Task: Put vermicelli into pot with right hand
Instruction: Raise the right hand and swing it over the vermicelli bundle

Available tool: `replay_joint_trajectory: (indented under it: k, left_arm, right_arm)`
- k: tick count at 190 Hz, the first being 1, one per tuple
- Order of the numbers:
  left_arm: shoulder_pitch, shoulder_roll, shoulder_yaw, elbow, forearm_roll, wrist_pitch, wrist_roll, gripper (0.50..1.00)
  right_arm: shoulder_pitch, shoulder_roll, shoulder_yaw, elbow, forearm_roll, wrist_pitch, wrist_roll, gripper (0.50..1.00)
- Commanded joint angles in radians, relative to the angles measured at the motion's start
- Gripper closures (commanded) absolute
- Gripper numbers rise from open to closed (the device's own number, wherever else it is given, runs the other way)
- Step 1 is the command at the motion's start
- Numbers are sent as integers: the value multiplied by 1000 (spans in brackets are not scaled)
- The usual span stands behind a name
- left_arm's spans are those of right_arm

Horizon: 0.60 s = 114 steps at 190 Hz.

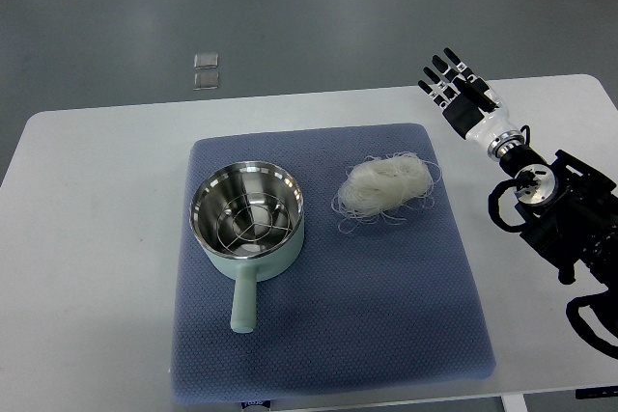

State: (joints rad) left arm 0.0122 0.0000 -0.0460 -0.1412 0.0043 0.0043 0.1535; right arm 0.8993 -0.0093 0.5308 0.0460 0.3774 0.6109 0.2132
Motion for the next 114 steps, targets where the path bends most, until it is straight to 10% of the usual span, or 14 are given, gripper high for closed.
replay_joint_trajectory:
  k: [1, 114]
  left_arm:
    - [2, 0, 0, 0, 0, 0, 0, 500]
    - [5, 0, 0, -1, -1, -10, -6, 500]
  right_arm:
    - [1, 0, 0, 0, 0, 0, 0, 570]
    - [430, -155, -583, 28, -673, 0, -8, 570]
